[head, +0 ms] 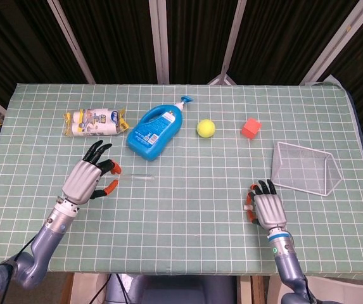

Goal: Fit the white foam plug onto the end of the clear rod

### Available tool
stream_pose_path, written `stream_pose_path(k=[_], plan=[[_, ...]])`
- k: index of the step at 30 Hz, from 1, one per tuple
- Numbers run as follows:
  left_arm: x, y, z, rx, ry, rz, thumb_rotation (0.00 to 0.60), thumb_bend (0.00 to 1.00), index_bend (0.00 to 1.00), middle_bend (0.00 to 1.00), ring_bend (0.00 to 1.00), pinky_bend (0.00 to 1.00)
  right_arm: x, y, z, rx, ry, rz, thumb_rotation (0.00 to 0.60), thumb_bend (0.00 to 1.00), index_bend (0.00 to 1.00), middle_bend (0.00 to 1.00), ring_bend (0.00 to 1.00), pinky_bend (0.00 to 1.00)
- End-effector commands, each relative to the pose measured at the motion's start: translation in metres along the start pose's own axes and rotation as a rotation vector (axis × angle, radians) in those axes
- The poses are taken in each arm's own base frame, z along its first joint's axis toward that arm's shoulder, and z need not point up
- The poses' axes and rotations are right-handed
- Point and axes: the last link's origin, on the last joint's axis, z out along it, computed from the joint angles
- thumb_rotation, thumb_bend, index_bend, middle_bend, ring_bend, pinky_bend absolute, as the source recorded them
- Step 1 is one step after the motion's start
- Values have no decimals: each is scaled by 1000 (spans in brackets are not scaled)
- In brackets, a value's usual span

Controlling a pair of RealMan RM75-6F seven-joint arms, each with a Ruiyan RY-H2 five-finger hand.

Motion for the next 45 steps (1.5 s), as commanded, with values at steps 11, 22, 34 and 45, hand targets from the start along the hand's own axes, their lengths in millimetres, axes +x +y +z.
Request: stream_pose_path(k=[11, 22, 34, 45], plan=[[0, 0, 0, 2, -1, 0, 600, 672, 564, 594, 104, 0, -4, 1, 0, -13, -15, -1, 600, 391, 511, 254, 111, 0], [3, -3, -1, 6, 3, 0, 600, 672, 564, 594, 104, 0, -4, -1, 1, -13, -10, 0, 600, 391, 568, 292, 120, 3], [-9, 4, 4, 34, 8, -87, 600, 672, 565, 597, 116, 0, 17, -6, 3, 28, 78, 3, 600, 391, 605, 319, 134, 11], [-45, 32, 34, 91, 10, -271, 600, 672, 565, 596, 117, 0, 82, -21, 24, 125, 300, -88, 600, 391, 604, 319, 138, 16]])
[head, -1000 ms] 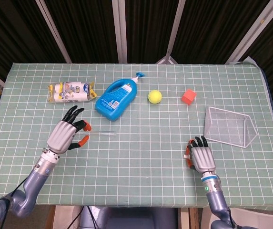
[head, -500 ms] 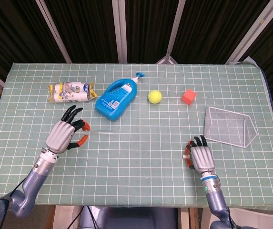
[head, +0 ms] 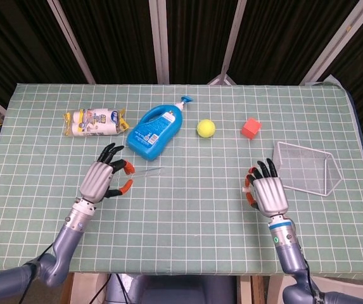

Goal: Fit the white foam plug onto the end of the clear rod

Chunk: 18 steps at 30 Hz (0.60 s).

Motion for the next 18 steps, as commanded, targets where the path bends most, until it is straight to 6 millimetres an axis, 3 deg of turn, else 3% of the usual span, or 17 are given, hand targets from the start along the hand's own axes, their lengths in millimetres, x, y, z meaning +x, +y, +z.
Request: stream_pose_path(k=[1, 10, 18], plan=[[-10, 6, 12, 12, 0, -40, 600, 672, 565, 597, 117, 0, 23, -5, 14, 45, 90, -43, 600, 391, 604, 319, 138, 16], [-33, 20, 38, 27, -31, -41, 600, 672, 565, 597, 117, 0, 66, -24, 48, 173, 278, -143, 600, 391, 605, 319, 139, 17], [-34, 25, 56, 23, -54, 22, 600, 672, 565, 596, 117, 0, 80, -41, 65, 278, 360, -270, 600, 391, 604, 319, 139, 17]])
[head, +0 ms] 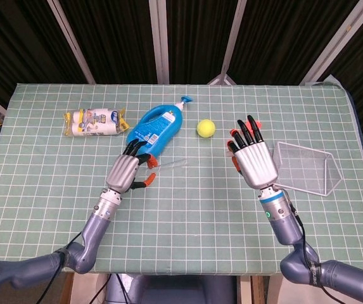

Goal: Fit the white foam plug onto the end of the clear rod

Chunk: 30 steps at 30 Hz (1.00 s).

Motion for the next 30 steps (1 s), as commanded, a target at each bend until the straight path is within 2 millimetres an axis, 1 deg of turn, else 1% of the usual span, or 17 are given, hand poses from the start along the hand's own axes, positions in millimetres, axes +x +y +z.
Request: stream_pose_path(k=[1, 7, 12, 19, 30], plan=[[1, 1, 6, 1, -6, 21, 600, 672, 565, 597, 117, 0, 3, -5, 9, 58, 34, -63, 600, 390, 604, 319, 139, 17], [3, 7, 14, 24, 0, 14, 600, 672, 566, 597, 118, 0, 4, -16, 21, 105, 82, -124, 600, 391, 605, 319, 139, 17], [3, 12, 16, 36, 6, 4, 600, 672, 566, 597, 118, 0, 1, -24, 26, 123, 107, -157, 600, 390, 605, 319, 139, 17], [4, 14, 17, 62, 29, -9, 600, 672, 566, 597, 118, 0, -5, -30, 25, 112, 131, -184, 600, 391, 604, 319, 139, 17], [-2, 16, 17, 112, 41, -19, 600, 672, 566, 598, 128, 0, -8, -41, 26, 80, 141, -185, 600, 391, 604, 319, 139, 17]])
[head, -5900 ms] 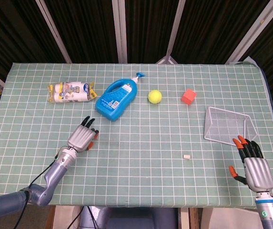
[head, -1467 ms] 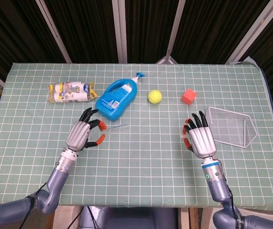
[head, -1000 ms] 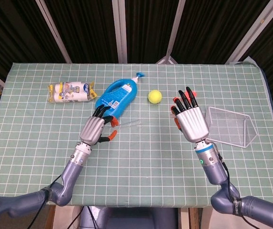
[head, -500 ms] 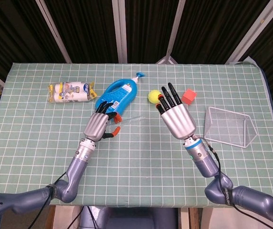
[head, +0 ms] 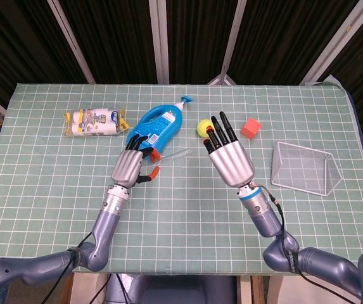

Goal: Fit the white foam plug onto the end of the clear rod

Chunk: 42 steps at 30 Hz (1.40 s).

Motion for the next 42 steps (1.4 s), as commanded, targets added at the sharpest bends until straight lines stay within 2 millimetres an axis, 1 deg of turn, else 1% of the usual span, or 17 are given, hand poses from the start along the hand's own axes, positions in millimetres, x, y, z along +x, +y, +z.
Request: stream_pose_path(k=[1, 15, 21, 29, 42], plan=[[-1, 1, 1, 7, 0, -6, 600, 672, 566, 598, 128, 0, -1, -2, 0, -3, -2, 3, 600, 390, 605, 319, 139, 17], [-9, 10, 3, 2, -14, -16, 600, 672, 566, 598, 128, 0, -6, -11, 1, -3, -13, 13, 600, 391, 605, 320, 139, 17], [-14, 16, 2, 2, -18, -26, 600, 672, 566, 598, 128, 0, -6, -11, 0, -8, -16, 21, 600, 391, 605, 320, 139, 17], [-17, 23, 4, -6, -11, -35, 600, 672, 566, 598, 127, 0, -7, -9, -2, -17, -20, 29, 600, 391, 605, 320, 139, 17], [-21, 24, 4, 0, -8, -38, 600, 672, 567, 598, 135, 6, -9, -9, -4, -17, -27, 36, 600, 391, 605, 320, 139, 17]])
